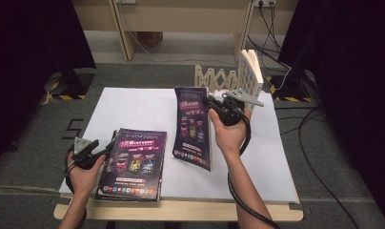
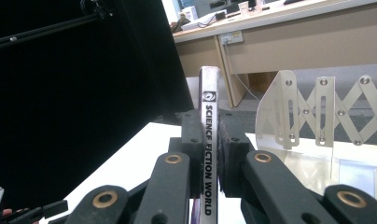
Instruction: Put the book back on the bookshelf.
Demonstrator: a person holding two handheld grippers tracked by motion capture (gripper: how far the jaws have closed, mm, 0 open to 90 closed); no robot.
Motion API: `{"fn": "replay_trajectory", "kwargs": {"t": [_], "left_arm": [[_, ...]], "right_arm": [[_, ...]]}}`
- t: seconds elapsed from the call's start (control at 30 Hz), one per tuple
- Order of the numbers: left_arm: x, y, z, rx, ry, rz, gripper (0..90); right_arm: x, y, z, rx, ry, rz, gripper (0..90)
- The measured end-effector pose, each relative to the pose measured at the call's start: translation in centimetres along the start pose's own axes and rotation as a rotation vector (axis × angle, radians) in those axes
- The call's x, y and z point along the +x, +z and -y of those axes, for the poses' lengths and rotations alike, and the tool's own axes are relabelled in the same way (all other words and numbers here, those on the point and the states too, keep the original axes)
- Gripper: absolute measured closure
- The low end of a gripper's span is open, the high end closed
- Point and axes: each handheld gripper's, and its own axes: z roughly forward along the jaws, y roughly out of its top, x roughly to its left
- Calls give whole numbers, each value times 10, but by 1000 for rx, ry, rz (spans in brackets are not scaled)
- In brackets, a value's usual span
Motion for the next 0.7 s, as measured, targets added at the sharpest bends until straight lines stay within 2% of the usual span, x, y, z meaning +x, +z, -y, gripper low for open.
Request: {"fn": "replay_trajectory", "kwargs": {"t": [0.7], "left_arm": [[0,0,0,0,-3,-1,364]], "right_arm": [[-8,-8,-5,-26,10,21,838]]}}
